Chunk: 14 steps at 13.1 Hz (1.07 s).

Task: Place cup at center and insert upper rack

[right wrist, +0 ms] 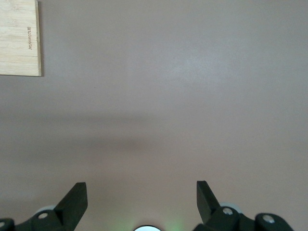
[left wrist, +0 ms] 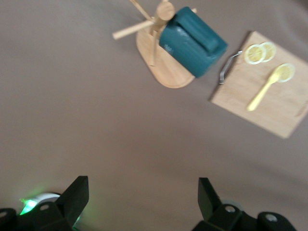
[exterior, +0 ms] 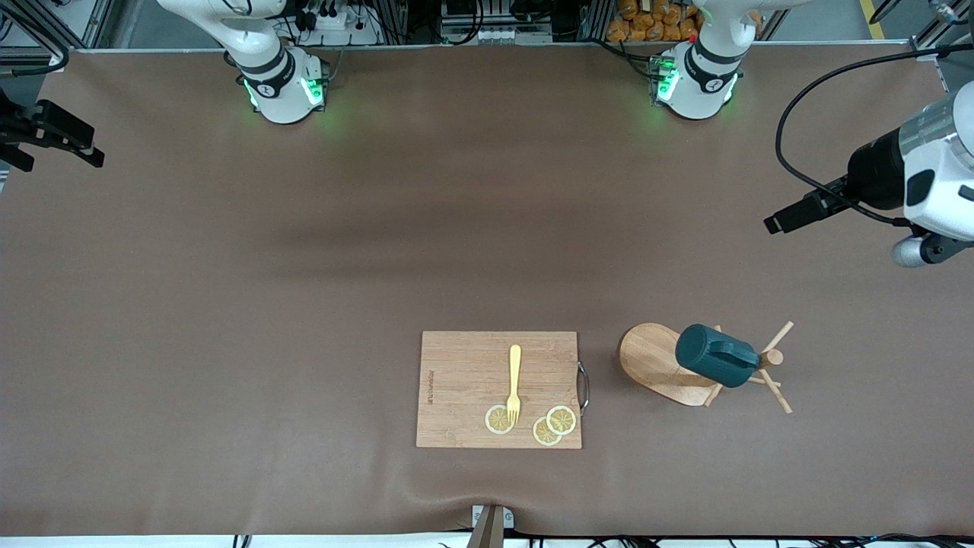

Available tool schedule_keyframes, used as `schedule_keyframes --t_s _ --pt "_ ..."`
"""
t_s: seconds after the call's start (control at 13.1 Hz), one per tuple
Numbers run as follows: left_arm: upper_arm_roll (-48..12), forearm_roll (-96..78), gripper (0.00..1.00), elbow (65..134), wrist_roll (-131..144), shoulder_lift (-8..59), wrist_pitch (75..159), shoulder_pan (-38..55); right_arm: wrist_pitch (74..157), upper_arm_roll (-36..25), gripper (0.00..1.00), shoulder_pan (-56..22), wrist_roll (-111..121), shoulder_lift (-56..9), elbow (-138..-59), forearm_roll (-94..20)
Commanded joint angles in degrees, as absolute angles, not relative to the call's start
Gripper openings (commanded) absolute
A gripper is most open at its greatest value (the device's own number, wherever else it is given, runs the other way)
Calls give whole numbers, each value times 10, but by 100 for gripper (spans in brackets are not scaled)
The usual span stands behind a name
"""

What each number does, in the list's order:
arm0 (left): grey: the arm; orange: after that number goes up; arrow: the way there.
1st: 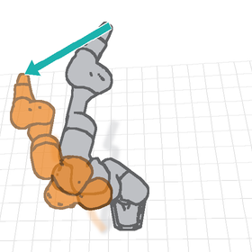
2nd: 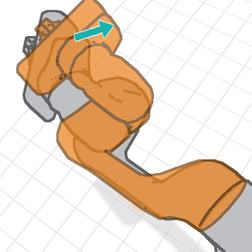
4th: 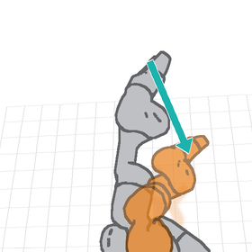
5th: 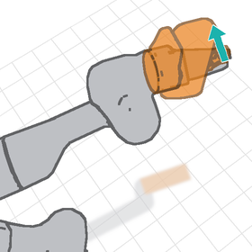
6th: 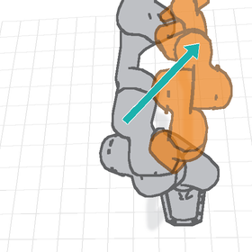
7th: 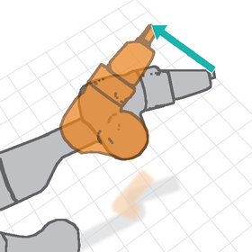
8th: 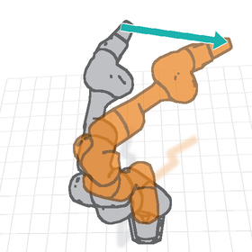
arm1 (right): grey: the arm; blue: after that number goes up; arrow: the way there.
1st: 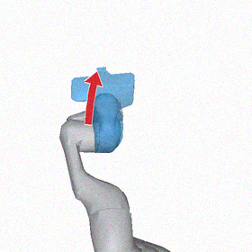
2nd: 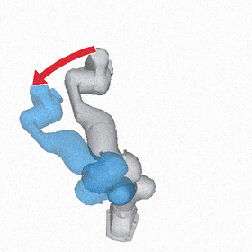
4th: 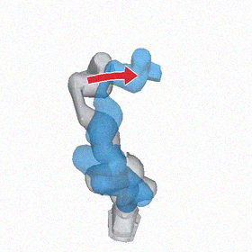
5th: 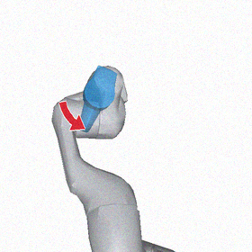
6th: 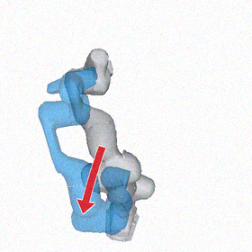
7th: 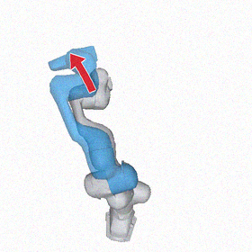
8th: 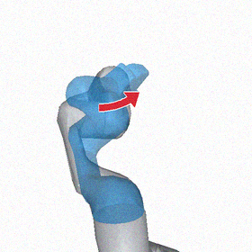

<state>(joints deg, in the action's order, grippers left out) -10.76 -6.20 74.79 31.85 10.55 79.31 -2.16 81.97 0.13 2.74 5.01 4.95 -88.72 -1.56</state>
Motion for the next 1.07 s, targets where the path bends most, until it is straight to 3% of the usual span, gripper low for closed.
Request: schedule_keyframes --t_s 0.0,0.31,0.99 --pt "-101 -9 100 834 229 37 811 -19 816 -7 100 18 52 59 -889 -16" --pt "-94 3 100 967 166 -47 899 -24 817 -7 100 18 53 60 -889 -14" --pt "-65 9 100 956 52 -33 918 -17 817 -7 100 18 49 61 -888 -13"
